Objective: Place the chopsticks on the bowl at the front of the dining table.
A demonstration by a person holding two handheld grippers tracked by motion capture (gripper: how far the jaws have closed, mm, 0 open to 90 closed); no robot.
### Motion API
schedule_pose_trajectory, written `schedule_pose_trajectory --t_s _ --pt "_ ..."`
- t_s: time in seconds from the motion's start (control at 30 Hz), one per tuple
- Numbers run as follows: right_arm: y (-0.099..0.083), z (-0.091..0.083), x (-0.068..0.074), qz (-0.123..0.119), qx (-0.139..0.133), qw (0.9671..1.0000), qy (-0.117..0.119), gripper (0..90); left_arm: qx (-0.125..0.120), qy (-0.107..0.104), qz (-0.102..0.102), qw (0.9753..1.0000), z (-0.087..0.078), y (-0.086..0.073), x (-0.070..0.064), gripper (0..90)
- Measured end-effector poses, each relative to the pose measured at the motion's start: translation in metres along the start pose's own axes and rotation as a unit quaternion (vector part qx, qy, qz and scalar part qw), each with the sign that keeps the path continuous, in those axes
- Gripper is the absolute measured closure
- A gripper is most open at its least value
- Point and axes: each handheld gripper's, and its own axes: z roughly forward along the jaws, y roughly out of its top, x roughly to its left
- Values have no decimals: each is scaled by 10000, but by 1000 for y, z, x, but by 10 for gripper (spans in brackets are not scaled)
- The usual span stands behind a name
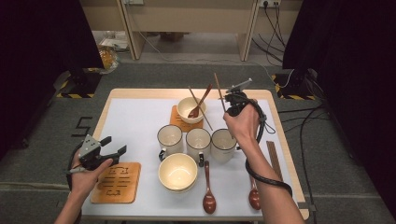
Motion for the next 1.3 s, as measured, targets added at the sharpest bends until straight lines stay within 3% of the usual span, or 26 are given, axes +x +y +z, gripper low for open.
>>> schedule_pose_trajectory --t_s 1.3 --pt "14 7 8 -34 -112 9999 59 858 -18 19 -19 10000 -1 0 1 231"
